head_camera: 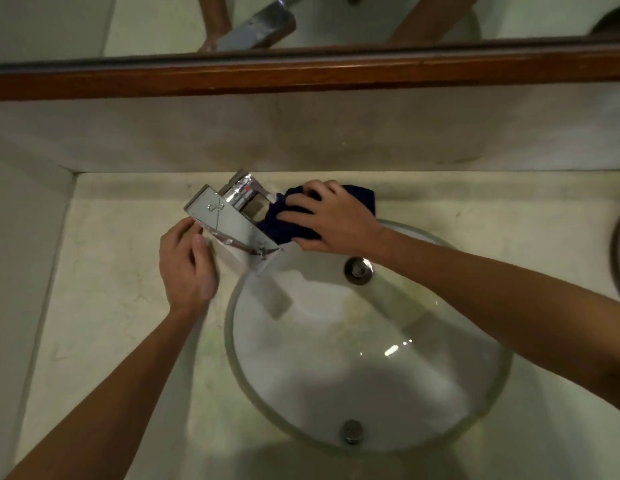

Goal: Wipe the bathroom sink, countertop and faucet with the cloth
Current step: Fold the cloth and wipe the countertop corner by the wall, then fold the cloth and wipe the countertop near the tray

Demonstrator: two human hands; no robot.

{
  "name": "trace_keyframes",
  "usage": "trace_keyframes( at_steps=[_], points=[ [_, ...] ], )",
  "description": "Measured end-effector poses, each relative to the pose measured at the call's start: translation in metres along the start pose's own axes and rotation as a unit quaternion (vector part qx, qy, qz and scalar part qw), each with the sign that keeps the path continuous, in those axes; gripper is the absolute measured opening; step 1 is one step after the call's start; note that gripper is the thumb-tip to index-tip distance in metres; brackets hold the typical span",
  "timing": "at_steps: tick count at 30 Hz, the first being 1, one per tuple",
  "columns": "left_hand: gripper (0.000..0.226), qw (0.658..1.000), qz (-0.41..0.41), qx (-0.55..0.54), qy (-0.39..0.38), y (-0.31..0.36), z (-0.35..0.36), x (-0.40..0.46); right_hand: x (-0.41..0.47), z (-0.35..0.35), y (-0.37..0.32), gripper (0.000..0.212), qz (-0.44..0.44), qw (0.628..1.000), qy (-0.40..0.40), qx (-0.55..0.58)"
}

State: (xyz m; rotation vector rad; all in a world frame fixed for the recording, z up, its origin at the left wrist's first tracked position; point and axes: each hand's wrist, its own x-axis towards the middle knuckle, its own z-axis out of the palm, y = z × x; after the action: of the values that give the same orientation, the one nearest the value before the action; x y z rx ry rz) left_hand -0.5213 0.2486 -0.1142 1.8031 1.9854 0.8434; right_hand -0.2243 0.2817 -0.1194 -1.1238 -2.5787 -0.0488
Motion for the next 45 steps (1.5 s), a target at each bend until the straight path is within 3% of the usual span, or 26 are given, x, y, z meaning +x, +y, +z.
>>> trace_keyframes(
  at_steps=[7,15,24,27,31,35,36,37,39,41,42,43,45],
  points=[
    [0.046,1.0,0.016,0.021,-0.012,-0.004,0.001,0.001,-0.121,-0.046,0.035,0.047,0.229,0.972,0.0,-0.044],
    [0.044,0.999,0.033,0.03,-0.008,-0.004,0.0,0.001,-0.258,-0.115,0.054,0.055,0.477,0.878,-0.018,-0.023],
    [0.041,0.998,0.048,0.04,-0.001,-0.002,0.003,0.004,-0.228,-0.113,0.111,0.055,0.536,0.843,0.0,-0.043],
    [0.04,0.997,0.053,0.047,0.009,-0.01,0.006,0.008,-0.227,-0.108,0.081,0.052,0.545,0.838,0.009,-0.036],
    [0.037,0.997,0.067,0.019,0.023,-0.013,0.008,0.008,-0.229,-0.102,0.012,0.055,0.483,0.875,-0.031,-0.001],
    [0.024,0.992,0.035,-0.05,0.108,0.014,0.0,-0.017,-0.23,-0.109,-0.042,0.048,0.453,0.885,-0.011,0.105],
    [0.023,0.99,0.007,-0.084,0.117,0.027,0.0,-0.034,-0.228,-0.111,-0.056,0.044,0.473,0.861,0.015,0.187],
    [0.022,0.987,-0.026,-0.123,0.101,0.044,0.0,-0.057,-0.223,-0.111,-0.073,0.041,0.508,0.814,0.045,0.279],
    [0.018,0.974,-0.111,-0.196,-0.016,0.081,0.0,-0.109,-0.205,-0.109,-0.109,0.03,0.598,0.646,0.119,0.459],
    [0.02,0.937,-0.181,-0.24,-0.18,0.115,-0.001,-0.154,-0.184,-0.108,-0.144,0.026,0.635,0.472,0.17,0.587],
    [0.031,0.91,-0.208,-0.256,-0.253,0.13,-0.003,-0.169,-0.175,-0.109,-0.158,0.028,0.635,0.413,0.182,0.627],
    [0.043,0.876,-0.23,-0.279,-0.318,0.141,-0.007,-0.178,-0.166,-0.11,-0.169,0.031,0.628,0.379,0.187,0.653],
    [0.054,0.799,-0.26,-0.362,-0.404,0.159,-0.018,-0.186,-0.152,-0.117,-0.184,0.036,0.614,0.351,0.199,0.678]
  ],
)
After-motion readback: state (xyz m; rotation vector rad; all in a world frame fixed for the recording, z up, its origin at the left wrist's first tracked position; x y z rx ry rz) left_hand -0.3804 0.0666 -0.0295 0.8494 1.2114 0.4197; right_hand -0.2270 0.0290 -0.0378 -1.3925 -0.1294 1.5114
